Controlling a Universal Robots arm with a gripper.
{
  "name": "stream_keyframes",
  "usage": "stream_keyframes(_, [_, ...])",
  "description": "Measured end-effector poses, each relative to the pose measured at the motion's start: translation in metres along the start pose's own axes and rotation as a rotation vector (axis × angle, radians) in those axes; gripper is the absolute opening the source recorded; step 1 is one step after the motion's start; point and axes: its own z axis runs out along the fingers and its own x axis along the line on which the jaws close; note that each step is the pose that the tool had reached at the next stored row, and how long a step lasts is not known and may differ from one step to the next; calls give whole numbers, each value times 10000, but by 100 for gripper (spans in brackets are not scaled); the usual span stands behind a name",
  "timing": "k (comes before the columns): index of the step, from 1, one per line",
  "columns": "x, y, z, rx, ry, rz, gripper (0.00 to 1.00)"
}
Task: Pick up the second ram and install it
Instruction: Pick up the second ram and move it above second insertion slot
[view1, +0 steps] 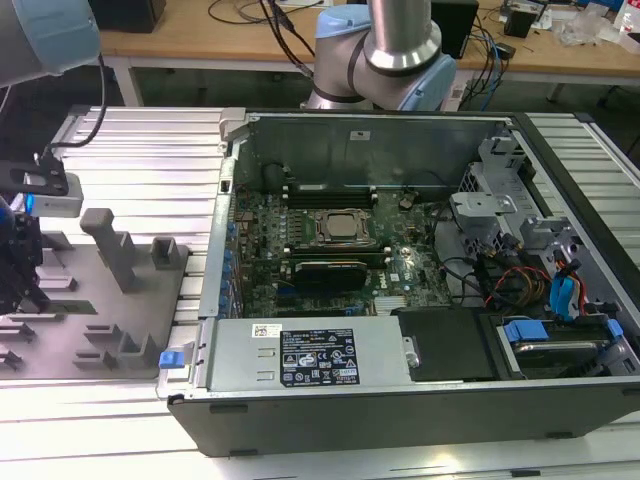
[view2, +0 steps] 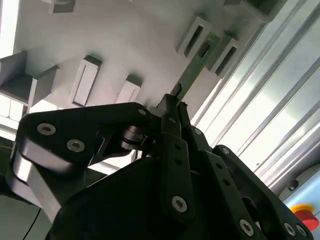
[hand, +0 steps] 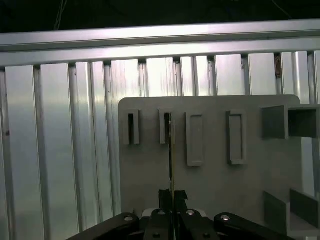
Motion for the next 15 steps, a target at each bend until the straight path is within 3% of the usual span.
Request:
stream_keyframes(1, [-2, 1, -123, 1, -1, -1, 14])
stream_keyframes(2, [-9, 3, -315, 0, 0, -1, 14])
stream_keyframes(3, [-10, 4, -351, 1, -1, 0, 14])
stream_keyframes(15, [-14, 6, -528, 0, 0, 0, 14])
